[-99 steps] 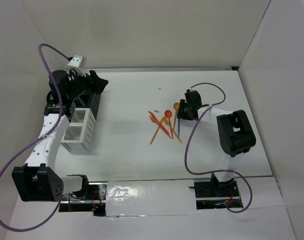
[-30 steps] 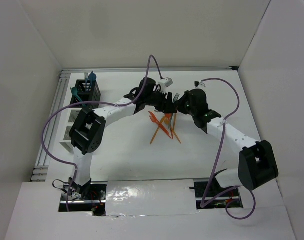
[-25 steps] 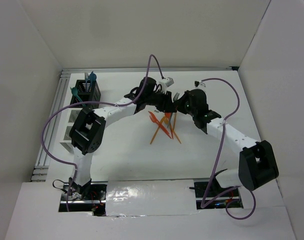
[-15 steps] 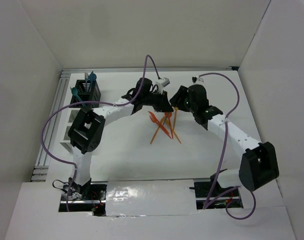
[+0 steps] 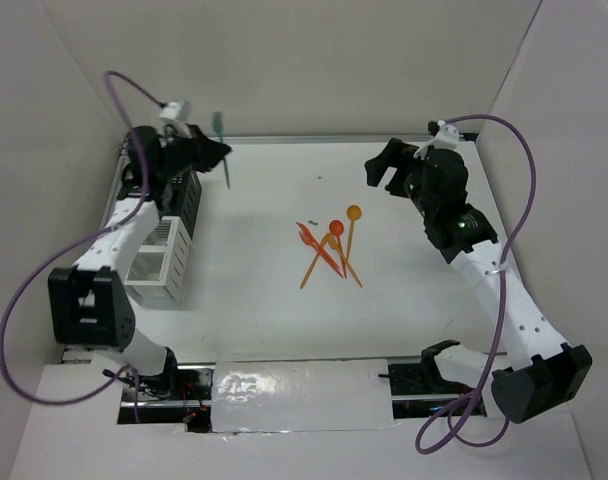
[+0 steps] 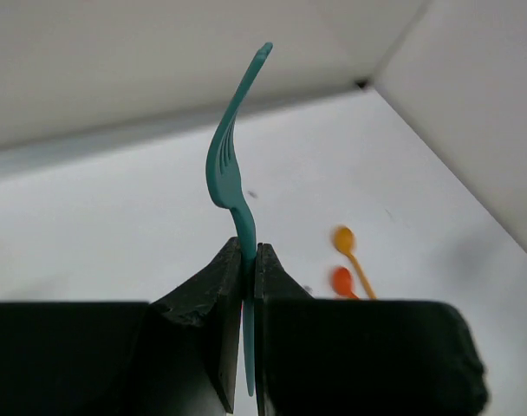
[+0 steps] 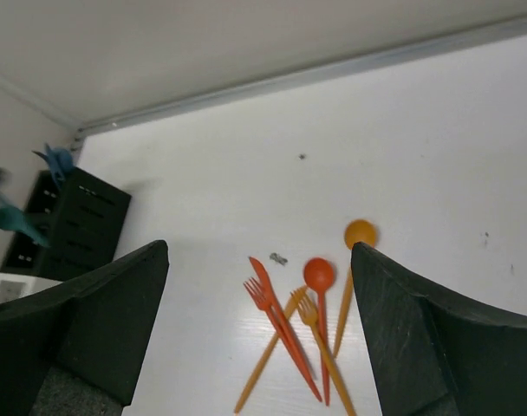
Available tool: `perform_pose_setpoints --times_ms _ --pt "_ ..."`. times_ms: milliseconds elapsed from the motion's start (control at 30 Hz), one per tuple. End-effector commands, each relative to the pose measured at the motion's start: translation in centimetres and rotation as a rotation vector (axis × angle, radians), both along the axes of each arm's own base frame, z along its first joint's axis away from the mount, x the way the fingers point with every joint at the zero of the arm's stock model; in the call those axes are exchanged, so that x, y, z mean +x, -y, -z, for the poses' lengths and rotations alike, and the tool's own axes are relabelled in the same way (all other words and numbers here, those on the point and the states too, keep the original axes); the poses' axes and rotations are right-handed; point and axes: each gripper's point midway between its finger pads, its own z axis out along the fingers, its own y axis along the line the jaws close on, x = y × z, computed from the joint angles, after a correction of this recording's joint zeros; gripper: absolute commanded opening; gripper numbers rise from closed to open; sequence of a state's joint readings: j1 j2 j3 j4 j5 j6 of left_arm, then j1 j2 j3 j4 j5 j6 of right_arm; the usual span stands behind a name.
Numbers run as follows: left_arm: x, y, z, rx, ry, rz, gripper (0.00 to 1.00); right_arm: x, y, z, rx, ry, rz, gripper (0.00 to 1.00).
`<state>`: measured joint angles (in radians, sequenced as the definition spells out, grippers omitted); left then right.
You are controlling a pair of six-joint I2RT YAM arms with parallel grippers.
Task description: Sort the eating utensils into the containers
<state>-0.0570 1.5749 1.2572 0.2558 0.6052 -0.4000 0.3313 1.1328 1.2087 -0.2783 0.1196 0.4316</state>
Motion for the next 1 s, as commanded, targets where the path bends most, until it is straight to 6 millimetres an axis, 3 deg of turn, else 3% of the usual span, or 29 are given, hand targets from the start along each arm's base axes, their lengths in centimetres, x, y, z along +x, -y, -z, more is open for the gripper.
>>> perform_pose_setpoints --times_ms 0,33,133,167,267,400,567,767,833,967 --pt "-0.9 -6.9 -5.2 0.045 0.255 -0.154 0.15 -0.6 0.8 4.3 -0.060 -0.067 0.009 0.92" --pt "-1.7 -8.4 -5.2 0.043 0.291 -0.162 0.15 -0.6 0.7 4.0 -0.058 -0.054 -0.003 0.92" --pt "-2.4 -14.3 -5.6 0.052 0.368 -0.285 0.16 0.2 0.5 5.7 -0.081 -0.095 -0.011 0.92" --pt "-2.6 -14.2 -4.1 0.056 0.353 -0.283 0.16 0.4 0.6 6.0 -0.088 -0.103 -0.010 0.92" --pt "-2.2 -16.6 -3.7 0.105 0.406 -0.359 0.16 0.8 0.4 7.8 -0.099 -0.136 -0.012 0.92" --pt "-1.8 -17.9 -1.3 0.115 0.421 -0.389 0.17 1.2 0.8 9.2 -0.097 -0.164 0.004 0.91" --pt "-1.5 -19.6 -0.2 0.124 0.431 -0.410 0.16 1.0 1.2 10.7 -0.096 -0.199 0.021 0.91" --pt "-1.1 -21.0 2.0 0.179 0.419 -0.425 0.16 1.0 2.0 11.3 -0.103 -0.203 0.067 0.90" --pt "-0.8 -21.0 3.6 0.169 0.394 -0.421 0.17 1.1 2.0 11.4 -0.101 -0.206 0.066 0.90" --pt "-0.7 -21.0 5.0 0.146 0.362 -0.426 0.34 1.2 1.9 11.7 -0.111 -0.221 0.065 0.89"
